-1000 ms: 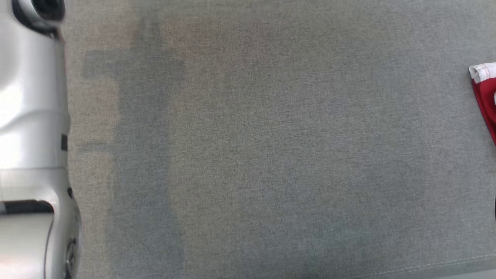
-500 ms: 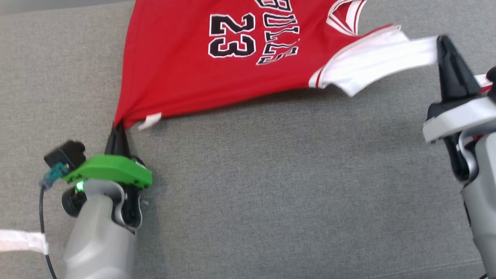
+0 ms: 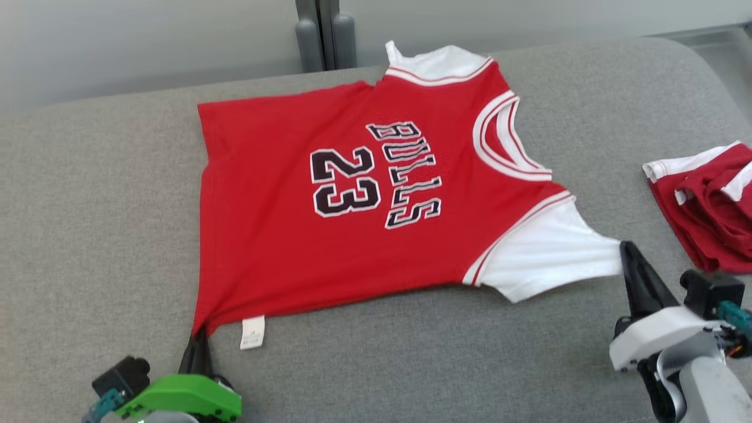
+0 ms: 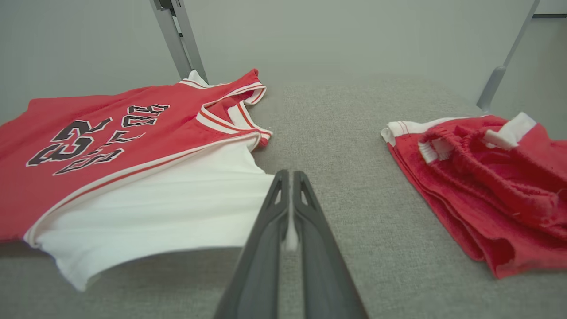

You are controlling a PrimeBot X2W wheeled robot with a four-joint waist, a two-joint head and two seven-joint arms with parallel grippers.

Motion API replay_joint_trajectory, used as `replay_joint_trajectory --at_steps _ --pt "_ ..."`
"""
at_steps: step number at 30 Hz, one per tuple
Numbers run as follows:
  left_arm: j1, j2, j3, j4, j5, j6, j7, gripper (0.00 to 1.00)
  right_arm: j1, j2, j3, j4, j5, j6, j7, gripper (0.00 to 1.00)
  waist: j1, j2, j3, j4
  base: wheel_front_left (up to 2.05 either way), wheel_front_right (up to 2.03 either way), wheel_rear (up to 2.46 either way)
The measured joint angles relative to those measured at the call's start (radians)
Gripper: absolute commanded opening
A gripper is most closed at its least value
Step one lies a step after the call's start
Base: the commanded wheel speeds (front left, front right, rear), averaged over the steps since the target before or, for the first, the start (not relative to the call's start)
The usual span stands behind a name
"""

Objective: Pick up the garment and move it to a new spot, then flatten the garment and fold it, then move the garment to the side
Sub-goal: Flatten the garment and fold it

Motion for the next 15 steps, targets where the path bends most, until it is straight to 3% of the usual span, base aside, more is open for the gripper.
replay_joint_trajectory --at_steps 8,15 --pt "0.162 -0.002 0.020 -0.061 -0.014 0.013 0.001 0.00 0.167 0.053 -0.044 0.001 -0.008 0.000 0.000 0.00 0.0000 0.0000 -0.103 -0.004 0.00 0.00 0.00" --pt "0.259 -0.003 0.024 -0.136 -0.009 0.060 0.004 0.00 0.266 0.073 -0.044 -0.023 -0.020 0.000 0.000 0.00 -0.0001 0.0000 -0.151 -0.004 0.00 0.00 0.00"
